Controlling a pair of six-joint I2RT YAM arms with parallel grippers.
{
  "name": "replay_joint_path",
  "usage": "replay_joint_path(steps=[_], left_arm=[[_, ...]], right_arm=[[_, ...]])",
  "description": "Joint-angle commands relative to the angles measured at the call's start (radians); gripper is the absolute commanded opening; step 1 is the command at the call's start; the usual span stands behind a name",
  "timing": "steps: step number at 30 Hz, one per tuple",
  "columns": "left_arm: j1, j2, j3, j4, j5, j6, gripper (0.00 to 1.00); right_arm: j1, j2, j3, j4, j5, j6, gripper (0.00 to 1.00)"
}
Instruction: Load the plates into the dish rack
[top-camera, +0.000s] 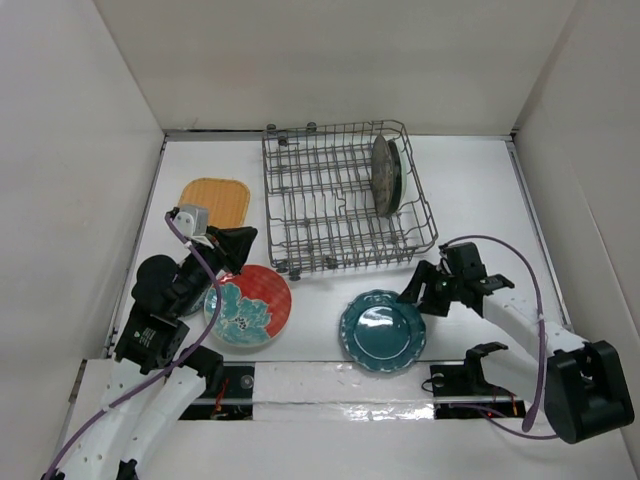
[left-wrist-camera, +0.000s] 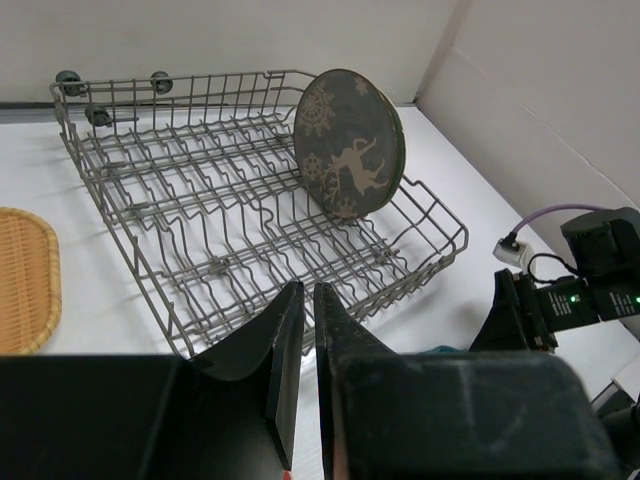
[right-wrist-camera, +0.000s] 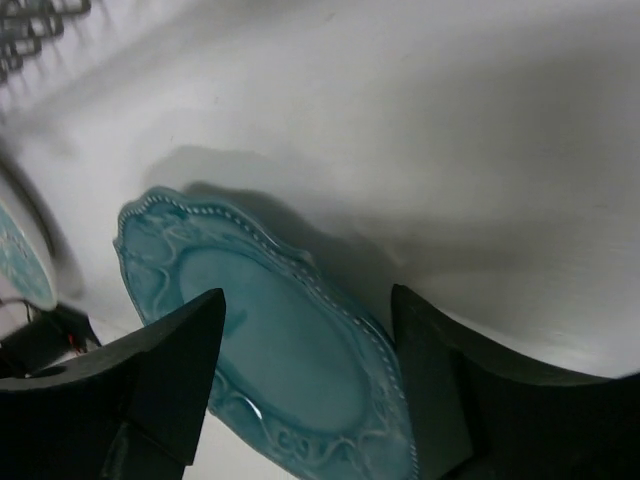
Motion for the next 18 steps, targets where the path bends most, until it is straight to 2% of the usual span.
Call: replay_joint_path(steps=[1,3,7,8,11,12,13,14,15,18], left_arm=[[0.005,0.0,0.009,0.036,-0.005,0.012,0.07],[0.014,0.003,0.007,0.036,-0.005,0.01,0.07],[0.024,0.0,0.007,0.036,-0.011,0.012,0.07],[0.024,0.0,0.009,0.034,-0.015,0.01,0.07],[0.024,0.001,0.007,0.033,-0.033,0.01,0.07],[0.024,0.005,0.009,0.031,-0.038,0.01,0.07],[0.024,0.006,0.009,0.03,-0.045,0.01,0.07],[0.024,0.009,0.009,0.028,-0.047,0.01,0.07],[0.024,0.014,0.009,0.028,-0.05,0.012,0.08],[0.024,0.017,0.01,0.022,-0.065,0.01,0.08]], right_arm=[[0.064,-0.006,-0.007,-0.009,-0.093,-0.004,0.68],[0.101,0.009,-0.019,-0.001,-0.104,0.021,0.65],[0.182,0.052,-0.069,0.084,-0.134,0.055,0.46],[0.209,0.066,-0.076,0.104,-0.145,0.058,0.44],[0.23,0.118,-0.093,0.184,-0.17,0.056,0.49],[0.254,0.131,-0.094,0.201,-0.176,0.055,0.54],[0.254,0.157,-0.1,0.248,-0.182,0.058,0.65],[0.265,0.172,-0.106,0.276,-0.19,0.058,0.67],[0.277,0.186,-0.117,0.299,-0.197,0.059,0.67],[0.286,0.258,-0.14,0.399,-0.214,0.076,0.51]])
